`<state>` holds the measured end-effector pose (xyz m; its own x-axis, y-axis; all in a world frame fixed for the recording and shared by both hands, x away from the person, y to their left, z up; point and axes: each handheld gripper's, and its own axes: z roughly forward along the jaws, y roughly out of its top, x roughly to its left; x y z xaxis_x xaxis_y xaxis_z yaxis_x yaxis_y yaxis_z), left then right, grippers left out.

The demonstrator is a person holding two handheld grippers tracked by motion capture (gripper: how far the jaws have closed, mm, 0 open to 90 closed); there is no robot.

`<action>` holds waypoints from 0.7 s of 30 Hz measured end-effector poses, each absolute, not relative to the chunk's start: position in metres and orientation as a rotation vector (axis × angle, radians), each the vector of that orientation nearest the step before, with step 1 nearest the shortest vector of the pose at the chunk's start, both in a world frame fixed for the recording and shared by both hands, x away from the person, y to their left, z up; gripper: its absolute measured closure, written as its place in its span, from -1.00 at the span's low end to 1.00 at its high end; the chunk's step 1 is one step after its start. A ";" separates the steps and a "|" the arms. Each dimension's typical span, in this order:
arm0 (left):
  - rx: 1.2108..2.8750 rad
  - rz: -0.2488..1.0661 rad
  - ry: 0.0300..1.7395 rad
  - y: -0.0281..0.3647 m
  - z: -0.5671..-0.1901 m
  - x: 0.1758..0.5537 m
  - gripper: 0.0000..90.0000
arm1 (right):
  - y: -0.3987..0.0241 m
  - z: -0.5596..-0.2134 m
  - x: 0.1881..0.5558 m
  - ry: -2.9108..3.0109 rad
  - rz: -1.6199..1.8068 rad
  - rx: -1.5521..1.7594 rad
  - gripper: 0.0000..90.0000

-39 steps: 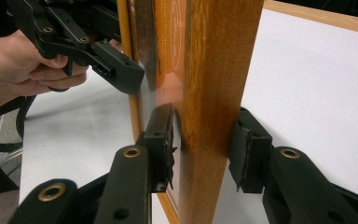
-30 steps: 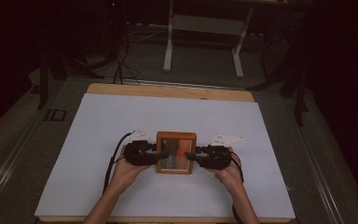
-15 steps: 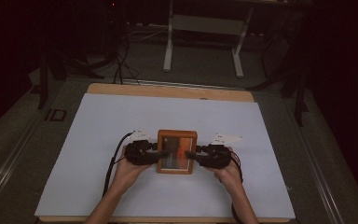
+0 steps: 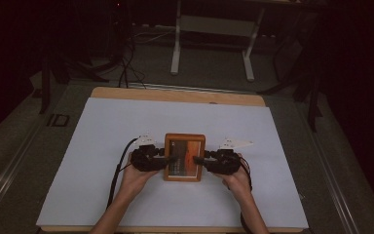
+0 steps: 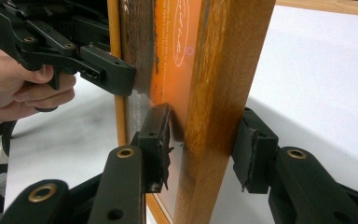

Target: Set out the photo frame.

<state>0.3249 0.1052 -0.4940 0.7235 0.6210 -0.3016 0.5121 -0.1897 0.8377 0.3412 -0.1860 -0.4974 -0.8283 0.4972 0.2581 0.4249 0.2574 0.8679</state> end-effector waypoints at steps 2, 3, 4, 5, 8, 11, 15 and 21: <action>1.843 0.125 0.890 0.105 -0.494 0.325 0.19 | -0.186 -0.497 0.342 2.435 1.643 0.900 0.32; 1.841 0.125 0.891 0.105 -0.494 0.325 0.18 | -0.185 -0.497 0.342 2.435 1.640 0.903 0.32; 1.840 0.127 0.892 0.105 -0.495 0.325 0.18 | -0.185 -0.497 0.342 2.434 1.637 0.905 0.32; 1.839 0.126 0.891 0.105 -0.495 0.326 0.18 | -0.185 -0.497 0.342 2.434 1.633 0.908 0.31; 1.836 0.121 0.894 0.106 -0.496 0.326 0.18 | -0.183 -0.496 0.341 2.433 1.605 0.905 0.30; 1.834 0.109 0.902 0.107 -0.496 0.327 0.14 | -0.183 -0.496 0.340 2.433 1.587 0.908 0.29; 1.822 0.094 0.901 0.108 -0.496 0.327 0.05 | -0.183 -0.496 0.341 2.444 1.568 0.912 0.23; 1.824 0.093 0.897 0.110 -0.495 0.326 0.10 | -0.184 -0.497 0.341 2.444 1.573 0.923 0.12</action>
<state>0.3258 0.1099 -0.4950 0.7157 0.6127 -0.3352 0.5313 -0.1661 0.8307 0.3412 -0.1837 -0.4967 -0.8129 0.5315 0.2380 0.4367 0.2860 0.8529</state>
